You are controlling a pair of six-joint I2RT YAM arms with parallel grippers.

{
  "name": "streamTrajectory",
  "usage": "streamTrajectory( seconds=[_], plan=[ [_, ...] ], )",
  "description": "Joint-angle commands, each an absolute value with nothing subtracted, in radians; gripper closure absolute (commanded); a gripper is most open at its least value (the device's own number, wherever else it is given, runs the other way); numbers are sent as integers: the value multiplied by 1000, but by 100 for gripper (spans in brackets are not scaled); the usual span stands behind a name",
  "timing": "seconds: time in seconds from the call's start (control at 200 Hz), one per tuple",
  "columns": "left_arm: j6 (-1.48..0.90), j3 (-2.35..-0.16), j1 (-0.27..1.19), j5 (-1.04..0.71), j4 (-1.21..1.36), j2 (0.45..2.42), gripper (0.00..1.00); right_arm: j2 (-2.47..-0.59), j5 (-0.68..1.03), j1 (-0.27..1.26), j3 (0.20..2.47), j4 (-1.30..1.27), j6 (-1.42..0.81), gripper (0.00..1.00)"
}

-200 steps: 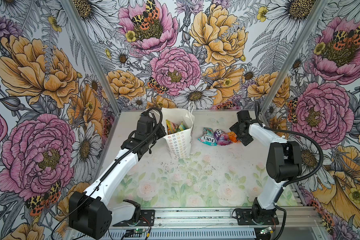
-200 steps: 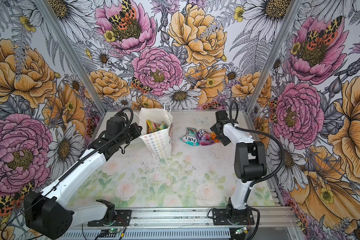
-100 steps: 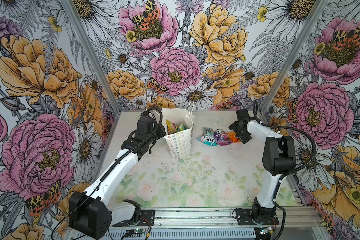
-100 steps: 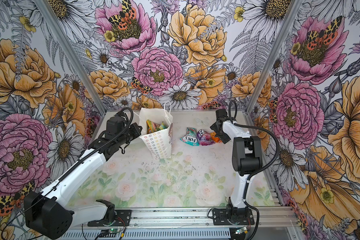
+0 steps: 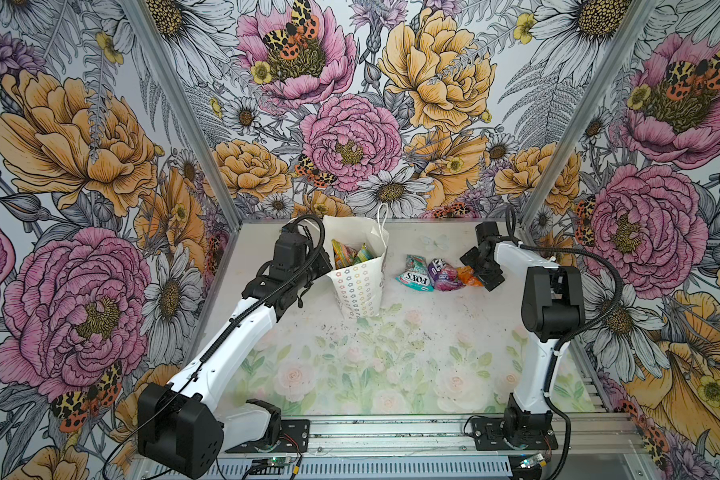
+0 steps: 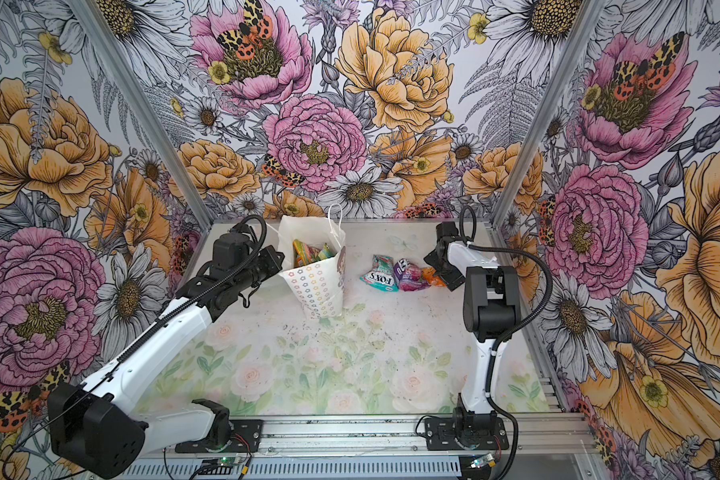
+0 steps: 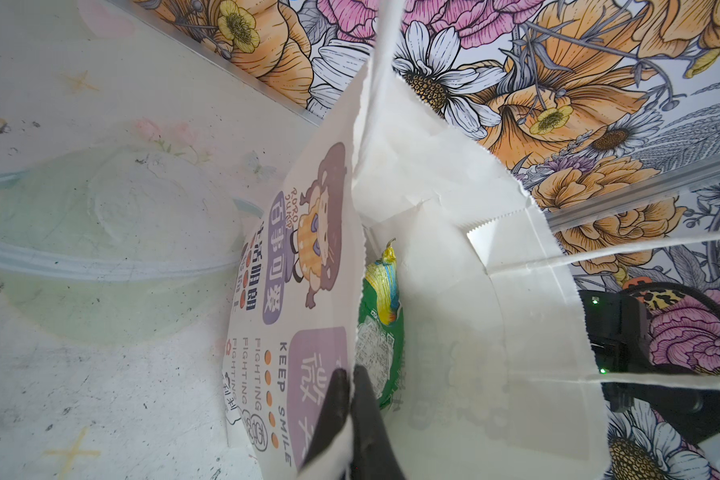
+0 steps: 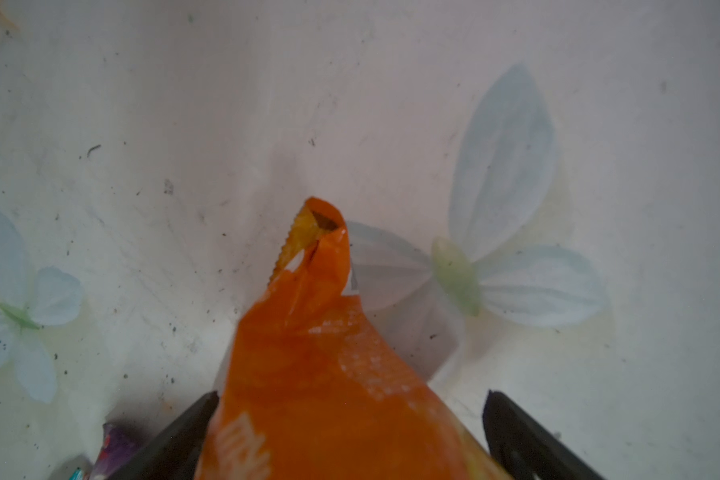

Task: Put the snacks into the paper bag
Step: 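Lower the right gripper onto the orange packet and close on it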

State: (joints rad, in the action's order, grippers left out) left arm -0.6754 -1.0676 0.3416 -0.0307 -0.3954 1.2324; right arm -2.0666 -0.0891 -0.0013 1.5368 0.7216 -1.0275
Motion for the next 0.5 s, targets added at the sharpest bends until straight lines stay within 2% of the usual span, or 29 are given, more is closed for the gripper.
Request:
streamTrajectory(
  seconds=[0.0,0.13,0.39,0.495],
  plan=[
    [-675,-1076,328,-36,-403,1232,100,-2091,-77,-6,1565,724,-1006,0],
    [-675,-1078,328,-33,-403,1233,100,-2091,-75,-8,1559,723,-1000,5],
    [-676,-1080,330,-36,-403,1232,100,-2076,-48,-8,1548,720,-982,24],
    [-676,-1075,328,-35,-403,1226,100,-2064,-28,-9,1534,712,-971,35]
  ],
)
